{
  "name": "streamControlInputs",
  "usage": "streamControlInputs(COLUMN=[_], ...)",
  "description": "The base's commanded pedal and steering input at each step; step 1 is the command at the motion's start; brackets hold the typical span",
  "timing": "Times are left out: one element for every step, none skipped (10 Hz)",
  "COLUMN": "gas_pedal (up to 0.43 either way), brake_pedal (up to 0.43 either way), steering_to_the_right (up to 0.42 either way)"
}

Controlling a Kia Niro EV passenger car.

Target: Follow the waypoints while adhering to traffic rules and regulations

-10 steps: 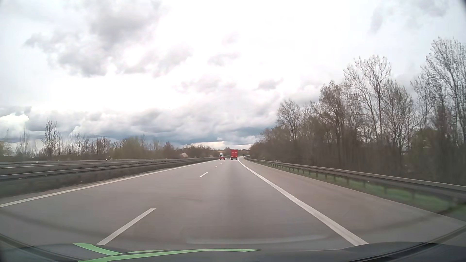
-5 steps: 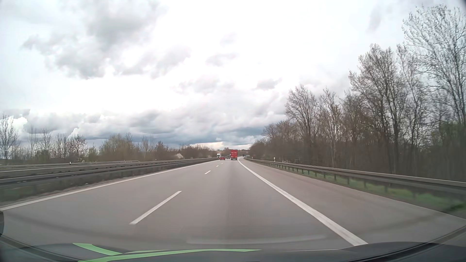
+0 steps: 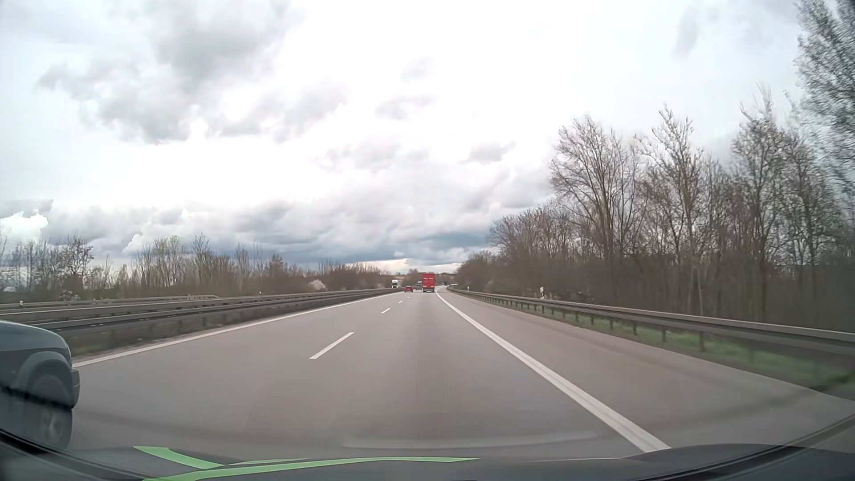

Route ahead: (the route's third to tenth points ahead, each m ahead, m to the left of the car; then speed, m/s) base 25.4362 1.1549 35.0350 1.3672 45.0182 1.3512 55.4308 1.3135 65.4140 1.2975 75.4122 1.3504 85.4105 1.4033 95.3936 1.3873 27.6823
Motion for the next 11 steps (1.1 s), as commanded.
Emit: streamControlInputs(gas_pedal=[0.280, 0.280, 0.280, 0.280, 0.280, 0.280, 0.280, 0.280, 0.280, 0.280, 0.280], brake_pedal=[0.000, 0.000, 0.000, 0.000, 0.000, 0.000, 0.000, 0.000, 0.000, 0.000, 0.000], steering_to_the_right=[0.000, 0.000, 0.000, 0.000, 0.000, 0.000, 0.000, 0.000, 0.000, 0.000, 0.000])
